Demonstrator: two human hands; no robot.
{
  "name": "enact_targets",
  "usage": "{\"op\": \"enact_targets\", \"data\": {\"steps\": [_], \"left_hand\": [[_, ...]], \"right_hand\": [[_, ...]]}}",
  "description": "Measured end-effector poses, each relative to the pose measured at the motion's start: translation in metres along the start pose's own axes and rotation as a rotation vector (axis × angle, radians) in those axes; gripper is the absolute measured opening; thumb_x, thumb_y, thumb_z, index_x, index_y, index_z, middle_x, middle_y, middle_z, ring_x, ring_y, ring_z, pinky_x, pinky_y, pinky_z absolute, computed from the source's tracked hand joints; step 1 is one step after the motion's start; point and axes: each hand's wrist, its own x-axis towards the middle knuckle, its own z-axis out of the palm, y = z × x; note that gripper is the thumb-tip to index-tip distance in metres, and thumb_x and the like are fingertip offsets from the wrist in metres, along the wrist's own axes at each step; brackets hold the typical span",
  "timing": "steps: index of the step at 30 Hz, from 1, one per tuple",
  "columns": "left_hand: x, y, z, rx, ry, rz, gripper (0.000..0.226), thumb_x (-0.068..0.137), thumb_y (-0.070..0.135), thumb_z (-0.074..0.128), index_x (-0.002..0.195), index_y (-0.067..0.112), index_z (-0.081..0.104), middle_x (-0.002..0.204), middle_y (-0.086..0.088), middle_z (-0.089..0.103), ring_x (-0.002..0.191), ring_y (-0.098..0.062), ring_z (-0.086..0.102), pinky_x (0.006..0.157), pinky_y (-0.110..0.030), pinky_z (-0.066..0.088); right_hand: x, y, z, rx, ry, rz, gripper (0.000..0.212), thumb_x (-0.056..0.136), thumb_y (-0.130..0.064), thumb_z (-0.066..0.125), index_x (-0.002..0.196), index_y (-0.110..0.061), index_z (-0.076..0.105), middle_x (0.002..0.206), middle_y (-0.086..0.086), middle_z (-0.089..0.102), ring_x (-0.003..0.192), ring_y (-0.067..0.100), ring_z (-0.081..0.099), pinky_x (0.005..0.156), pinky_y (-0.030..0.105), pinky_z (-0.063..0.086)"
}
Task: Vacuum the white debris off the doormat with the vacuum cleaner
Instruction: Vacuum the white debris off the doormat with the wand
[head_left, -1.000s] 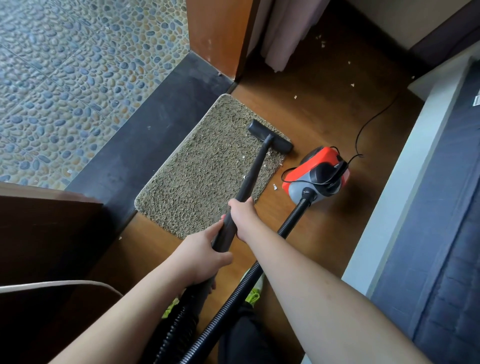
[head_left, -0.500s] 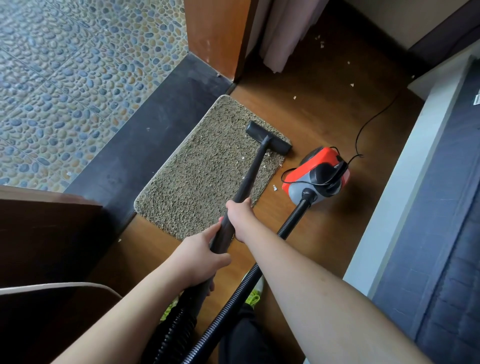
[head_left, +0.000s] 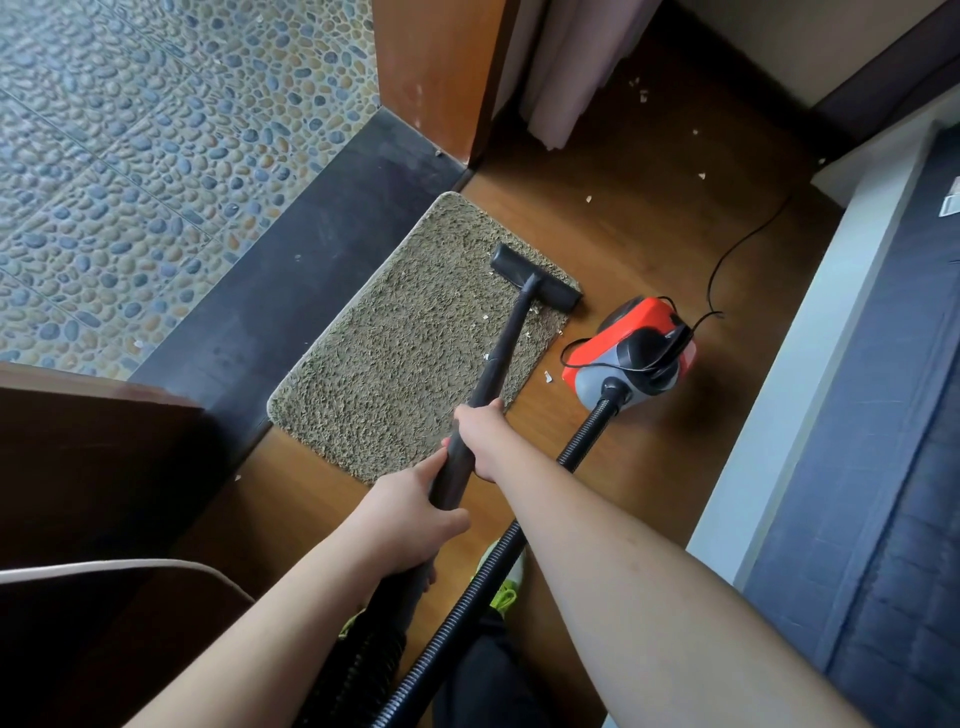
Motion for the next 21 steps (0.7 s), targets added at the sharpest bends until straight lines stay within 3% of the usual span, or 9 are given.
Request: {"op": "enact_targets", "data": {"steps": [2,4,6,11,17,21], "left_hand": [[-0.005,0.001,0.002,-0.014,-0.004,-0.003,0.082,0.08,0.015,0.061,0.15,0.044,0.027,0.082,-0.007,0.068,0.052,-0.03,0.069,0.049,-0.04,0.06],[-0.009,0.0,0.002,-0.014,-0.006,-0.006,0.082,0.081,0.015,0.061,0.15,0.043,0.027,0.082,-0.007,0.068,0.051,-0.03,0.069,0.049,-0.04,0.059],[-0.014,-0.002,0.003,-0.016,-0.01,-0.012,0.08,0.081,0.015,0.061,0.15,0.042,0.029,0.082,-0.007,0.067,0.051,-0.03,0.069,0.049,-0.04,0.059],[-0.025,-0.011,0.001,-0.025,-0.006,-0.023,0.083,0.079,0.016,0.062,0.151,0.041,0.029,0.079,-0.004,0.067,0.051,-0.029,0.069,0.051,-0.041,0.06],[-0.036,-0.018,-0.002,-0.031,-0.001,-0.011,0.079,0.079,0.015,0.061,0.148,0.042,0.033,0.082,-0.004,0.069,0.05,-0.028,0.069,0.053,-0.041,0.06],[-0.043,-0.023,-0.005,-0.031,-0.007,-0.002,0.077,0.079,0.016,0.061,0.146,0.044,0.034,0.08,-0.005,0.069,0.05,-0.025,0.069,0.053,-0.038,0.06]], "right_hand": [[-0.001,0.004,0.001,0.009,0.008,-0.011,0.065,0.1,-0.025,0.045,0.152,-0.032,0.007,0.108,0.013,0.06,0.083,0.026,0.066,0.078,0.042,0.056],[-0.002,0.009,0.001,0.017,0.01,-0.028,0.069,0.1,-0.025,0.046,0.154,-0.033,0.004,0.12,0.014,0.059,0.075,0.023,0.066,0.07,0.038,0.057],[-0.005,0.014,0.002,0.04,0.008,-0.041,0.073,0.1,-0.023,0.046,0.155,-0.034,-0.001,0.119,0.012,0.059,0.067,0.02,0.062,0.068,0.036,0.056],[-0.012,0.024,0.01,0.023,0.017,-0.034,0.072,0.098,-0.026,0.047,0.154,-0.037,0.004,0.119,0.013,0.059,0.082,0.025,0.068,0.083,0.046,0.058],[-0.017,0.032,0.009,0.013,-0.008,-0.035,0.063,0.1,-0.021,0.044,0.153,-0.028,0.011,0.085,0.007,0.054,0.062,0.019,0.059,0.073,0.037,0.055],[-0.028,0.035,0.017,0.019,-0.007,-0.027,0.07,0.099,-0.022,0.047,0.155,-0.033,0.005,0.106,0.01,0.058,0.067,0.02,0.063,0.065,0.034,0.056]]}}
